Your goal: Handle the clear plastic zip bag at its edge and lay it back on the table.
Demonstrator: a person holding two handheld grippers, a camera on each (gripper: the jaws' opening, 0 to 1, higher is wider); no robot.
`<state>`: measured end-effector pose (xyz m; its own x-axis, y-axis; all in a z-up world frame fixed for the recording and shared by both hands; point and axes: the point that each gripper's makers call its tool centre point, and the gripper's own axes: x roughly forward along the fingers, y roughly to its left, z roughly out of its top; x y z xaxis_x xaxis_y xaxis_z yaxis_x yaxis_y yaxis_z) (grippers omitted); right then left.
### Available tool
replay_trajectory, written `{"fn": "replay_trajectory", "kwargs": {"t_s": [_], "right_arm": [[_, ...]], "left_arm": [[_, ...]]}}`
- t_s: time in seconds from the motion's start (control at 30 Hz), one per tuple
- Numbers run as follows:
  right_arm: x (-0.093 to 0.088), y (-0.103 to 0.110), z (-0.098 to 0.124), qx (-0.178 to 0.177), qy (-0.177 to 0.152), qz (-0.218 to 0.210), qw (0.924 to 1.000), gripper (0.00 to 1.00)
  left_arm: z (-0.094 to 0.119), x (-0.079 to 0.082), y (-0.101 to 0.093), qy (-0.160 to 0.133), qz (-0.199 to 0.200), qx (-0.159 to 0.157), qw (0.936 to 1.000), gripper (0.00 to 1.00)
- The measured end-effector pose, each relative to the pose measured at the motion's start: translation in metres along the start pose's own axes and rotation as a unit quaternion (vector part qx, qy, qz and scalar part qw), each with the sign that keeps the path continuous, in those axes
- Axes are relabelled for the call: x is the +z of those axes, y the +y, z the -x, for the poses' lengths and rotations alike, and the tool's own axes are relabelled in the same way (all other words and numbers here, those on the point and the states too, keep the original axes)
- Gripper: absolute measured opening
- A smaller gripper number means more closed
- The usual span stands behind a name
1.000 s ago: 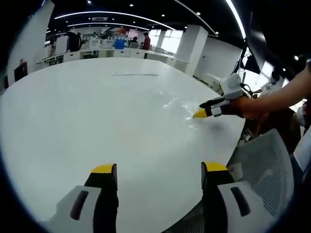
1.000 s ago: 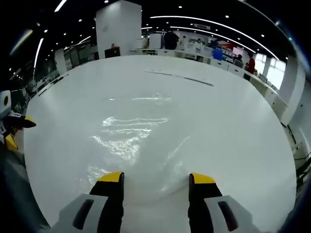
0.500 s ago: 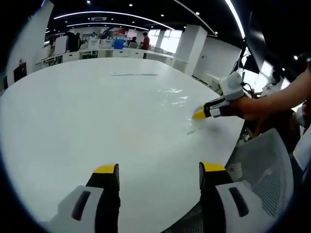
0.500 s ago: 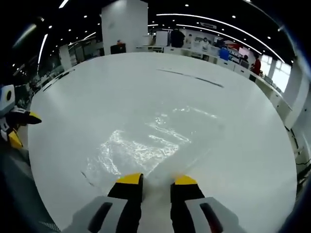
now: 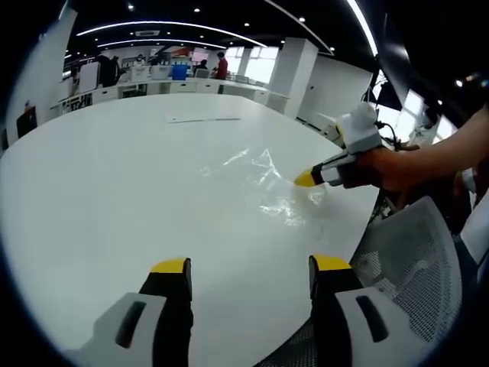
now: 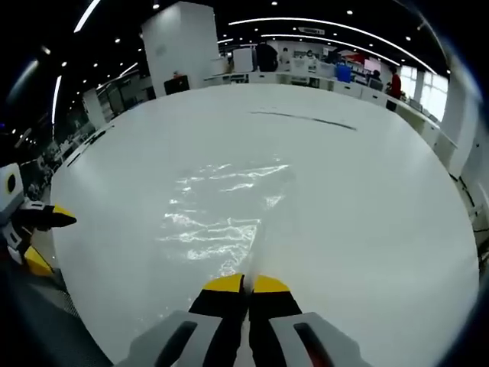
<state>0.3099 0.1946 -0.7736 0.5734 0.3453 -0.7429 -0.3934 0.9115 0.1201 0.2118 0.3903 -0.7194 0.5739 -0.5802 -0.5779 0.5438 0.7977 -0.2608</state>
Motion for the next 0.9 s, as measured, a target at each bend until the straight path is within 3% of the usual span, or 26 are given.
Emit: {"fn": "replay_trajectory", "kwargs": {"t_s": [0.9], "right_arm": [[0.033, 0.048, 0.001, 0.004, -0.025, -0.066, 0.9975, 0.00]], "left_arm": [[0.004, 0.004, -0.005, 0.000, -0.027, 0.001, 0.9996, 0.60]]}}
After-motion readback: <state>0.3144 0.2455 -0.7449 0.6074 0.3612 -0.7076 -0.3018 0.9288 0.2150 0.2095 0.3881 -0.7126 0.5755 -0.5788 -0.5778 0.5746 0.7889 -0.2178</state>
